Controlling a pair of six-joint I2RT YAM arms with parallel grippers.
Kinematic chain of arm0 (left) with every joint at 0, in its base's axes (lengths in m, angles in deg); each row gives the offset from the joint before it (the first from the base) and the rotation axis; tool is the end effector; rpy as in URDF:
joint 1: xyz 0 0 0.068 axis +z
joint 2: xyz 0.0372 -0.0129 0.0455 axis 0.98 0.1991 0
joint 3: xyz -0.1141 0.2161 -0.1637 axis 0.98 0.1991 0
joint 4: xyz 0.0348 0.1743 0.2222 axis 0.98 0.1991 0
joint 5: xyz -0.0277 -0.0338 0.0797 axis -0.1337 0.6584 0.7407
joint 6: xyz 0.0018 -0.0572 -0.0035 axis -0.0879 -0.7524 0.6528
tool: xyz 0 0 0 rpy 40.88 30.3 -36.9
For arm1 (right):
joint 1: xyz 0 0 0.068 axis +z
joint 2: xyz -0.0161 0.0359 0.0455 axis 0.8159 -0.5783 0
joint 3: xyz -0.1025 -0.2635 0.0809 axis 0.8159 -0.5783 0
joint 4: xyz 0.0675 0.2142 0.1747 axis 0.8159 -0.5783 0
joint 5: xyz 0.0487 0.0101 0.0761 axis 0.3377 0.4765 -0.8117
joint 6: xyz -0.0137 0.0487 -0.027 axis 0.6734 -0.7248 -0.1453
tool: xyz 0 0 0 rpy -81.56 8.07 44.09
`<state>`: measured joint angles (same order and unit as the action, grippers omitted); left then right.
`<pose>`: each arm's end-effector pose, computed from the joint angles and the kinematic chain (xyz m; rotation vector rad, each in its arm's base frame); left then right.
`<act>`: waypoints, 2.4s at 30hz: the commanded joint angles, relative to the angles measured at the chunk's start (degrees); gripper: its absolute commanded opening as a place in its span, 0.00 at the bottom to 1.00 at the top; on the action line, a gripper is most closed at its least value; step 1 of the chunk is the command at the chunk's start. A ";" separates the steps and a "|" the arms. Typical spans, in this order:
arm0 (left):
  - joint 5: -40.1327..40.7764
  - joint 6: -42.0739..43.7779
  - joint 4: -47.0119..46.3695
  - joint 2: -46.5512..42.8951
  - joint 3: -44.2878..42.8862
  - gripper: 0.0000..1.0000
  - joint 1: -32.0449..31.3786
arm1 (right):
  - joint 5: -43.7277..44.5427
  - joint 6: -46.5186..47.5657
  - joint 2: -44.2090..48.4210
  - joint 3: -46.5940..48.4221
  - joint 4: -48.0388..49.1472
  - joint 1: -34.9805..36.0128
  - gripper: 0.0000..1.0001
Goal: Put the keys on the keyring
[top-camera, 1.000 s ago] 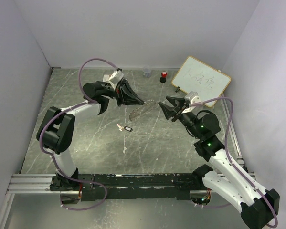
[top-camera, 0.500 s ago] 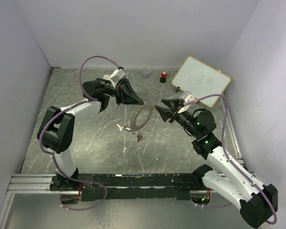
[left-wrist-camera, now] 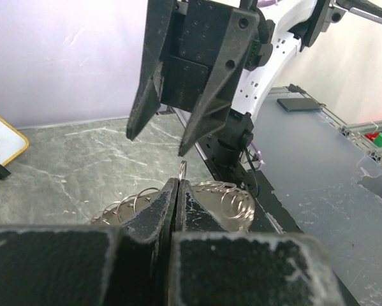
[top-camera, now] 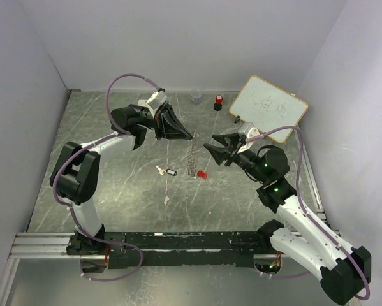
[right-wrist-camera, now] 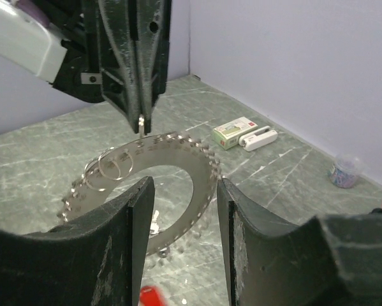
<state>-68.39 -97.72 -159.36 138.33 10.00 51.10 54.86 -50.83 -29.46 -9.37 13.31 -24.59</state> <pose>0.3278 -0.2153 0.3524 1.3511 1.0547 -1.6694 0.1721 0.1164 0.3407 -0.6211 1.3049 0.7400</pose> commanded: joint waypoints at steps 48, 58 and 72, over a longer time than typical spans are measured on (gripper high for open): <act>58.02 45.62 47.19 -23.17 14.13 0.07 -10.46 | 2.09 -12.45 -10.07 4.89 2.62 0.27 0.59; 64.11 48.63 54.70 -23.09 10.18 0.07 -15.92 | 2.92 -10.52 -19.93 11.28 -0.30 0.41 0.57; 63.86 52.32 55.44 -26.77 12.06 0.07 -16.43 | 4.99 -8.11 -16.37 9.91 -1.40 0.41 0.00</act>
<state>-3.57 -48.15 -101.00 114.33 22.31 35.08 58.95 -60.18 -49.11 1.21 10.82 -24.28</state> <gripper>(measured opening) 0.073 0.098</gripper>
